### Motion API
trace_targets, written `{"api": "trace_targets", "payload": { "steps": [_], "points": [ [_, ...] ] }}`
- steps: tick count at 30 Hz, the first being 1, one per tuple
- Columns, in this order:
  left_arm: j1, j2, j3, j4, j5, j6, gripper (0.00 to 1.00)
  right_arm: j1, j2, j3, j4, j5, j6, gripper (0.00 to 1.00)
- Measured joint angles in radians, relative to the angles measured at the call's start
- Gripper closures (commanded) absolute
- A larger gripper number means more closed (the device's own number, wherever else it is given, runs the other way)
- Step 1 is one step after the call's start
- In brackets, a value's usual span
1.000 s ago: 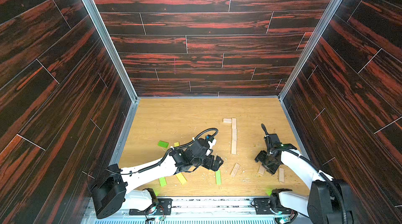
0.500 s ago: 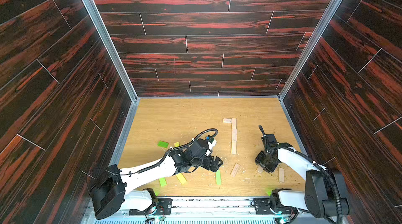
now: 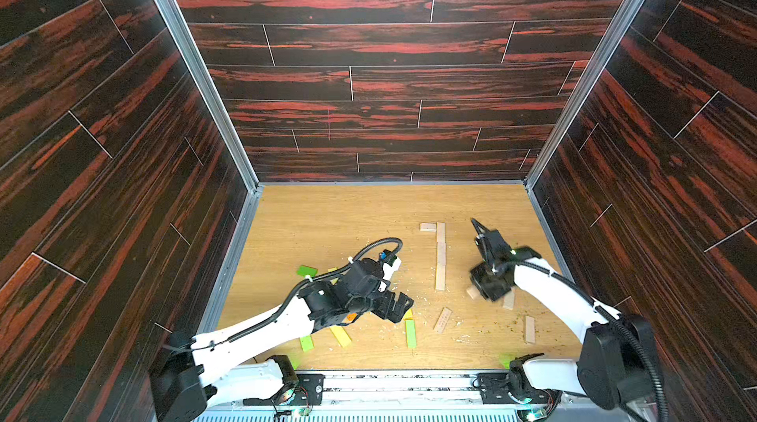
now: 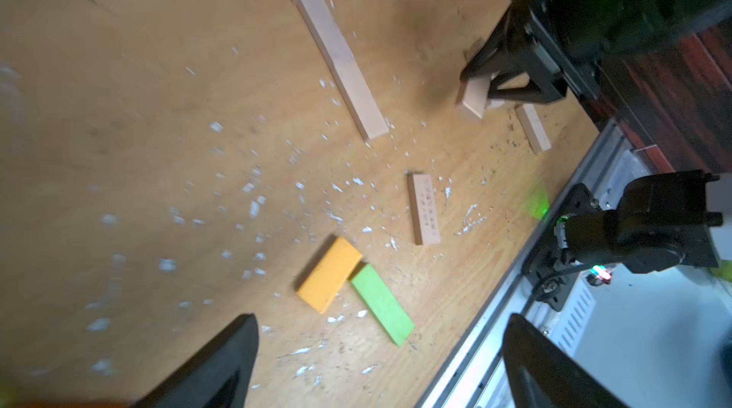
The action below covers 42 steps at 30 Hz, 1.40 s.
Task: Assemble a giraffe with building blocks
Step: Assemble the building block at the center of the board.
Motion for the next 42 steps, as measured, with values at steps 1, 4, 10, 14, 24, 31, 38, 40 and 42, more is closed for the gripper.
{"api": "trace_targets", "payload": {
  "steps": [1, 4, 10, 14, 24, 31, 38, 40, 42],
  "points": [
    [0.0, -0.003, 0.008, -0.01, -0.008, 0.01, 0.0, 0.014, 0.013, 0.012, -0.005, 0.013, 0.053, 1.0],
    [0.005, 0.002, 0.027, -0.032, -0.019, 0.035, 0.0, 0.043, 0.055, 0.018, -0.014, 0.031, 0.181, 1.0],
    [0.027, 0.009, 0.034, -0.058, -0.017, 0.072, 0.0, 0.067, 0.126, 0.018, -0.01, 0.048, 0.36, 1.0],
    [0.049, 0.01, 0.034, -0.056, -0.002, 0.079, 0.0, 0.072, 0.153, 0.018, 0.014, 0.055, 0.429, 0.98],
    [0.057, 0.032, 0.034, -0.048, 0.064, 0.086, 0.0, 0.089, 0.211, 0.018, 0.092, 0.055, 0.539, 0.96],
    [0.057, 0.037, 0.034, -0.048, 0.086, 0.09, 0.0, 0.103, 0.269, 0.017, 0.135, 0.053, 0.576, 0.95],
    [0.057, 0.037, 0.034, -0.048, 0.09, 0.09, 0.0, 0.115, 0.286, 0.017, 0.17, 0.048, 0.602, 0.74],
    [0.057, 0.037, 0.034, -0.048, 0.09, 0.09, 0.0, 0.117, 0.287, 0.014, 0.179, 0.044, 0.609, 0.6],
    [0.057, 0.037, 0.034, -0.048, 0.09, 0.09, 0.0, 0.118, 0.289, 0.011, 0.19, 0.037, 0.614, 0.55]
  ]
}}
